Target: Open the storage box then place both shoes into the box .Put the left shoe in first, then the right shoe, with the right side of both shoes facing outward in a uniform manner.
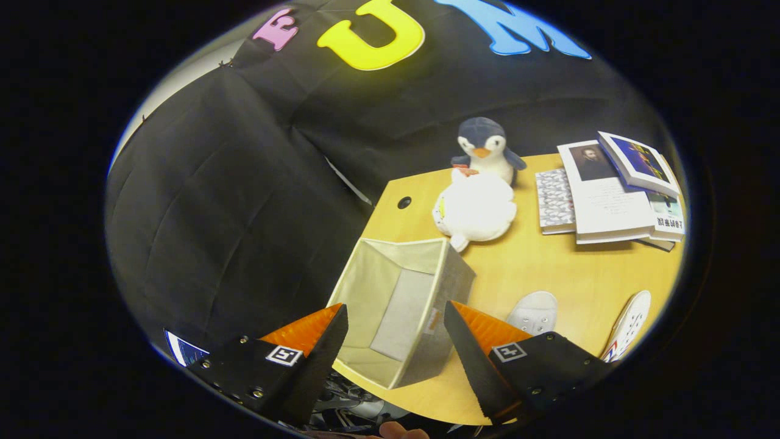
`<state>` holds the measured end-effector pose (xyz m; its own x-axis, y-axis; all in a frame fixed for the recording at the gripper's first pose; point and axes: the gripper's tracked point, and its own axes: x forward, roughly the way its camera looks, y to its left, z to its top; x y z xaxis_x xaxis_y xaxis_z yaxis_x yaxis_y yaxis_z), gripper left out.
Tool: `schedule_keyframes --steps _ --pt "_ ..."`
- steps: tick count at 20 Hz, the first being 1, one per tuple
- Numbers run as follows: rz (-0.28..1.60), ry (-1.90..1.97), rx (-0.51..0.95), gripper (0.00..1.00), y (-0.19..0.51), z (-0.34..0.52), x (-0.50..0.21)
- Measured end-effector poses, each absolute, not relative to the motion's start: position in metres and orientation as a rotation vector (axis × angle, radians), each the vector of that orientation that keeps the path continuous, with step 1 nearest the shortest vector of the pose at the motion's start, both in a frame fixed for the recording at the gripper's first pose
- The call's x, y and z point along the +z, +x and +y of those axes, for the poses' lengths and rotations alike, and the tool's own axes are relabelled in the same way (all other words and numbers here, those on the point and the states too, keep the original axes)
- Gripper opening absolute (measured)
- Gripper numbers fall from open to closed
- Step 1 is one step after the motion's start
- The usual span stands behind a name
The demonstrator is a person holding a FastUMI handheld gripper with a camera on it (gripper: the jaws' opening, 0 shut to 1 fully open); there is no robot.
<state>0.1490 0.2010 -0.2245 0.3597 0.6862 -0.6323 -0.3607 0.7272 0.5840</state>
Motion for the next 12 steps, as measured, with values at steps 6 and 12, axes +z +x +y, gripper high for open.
schedule_keyframes --steps 6,12 --pt "1.122 0.26 0.575 0.97 0.134 0.132 -0.283" --pt "1.265 0.18 0.509 0.98 0.109 0.089 -0.339"
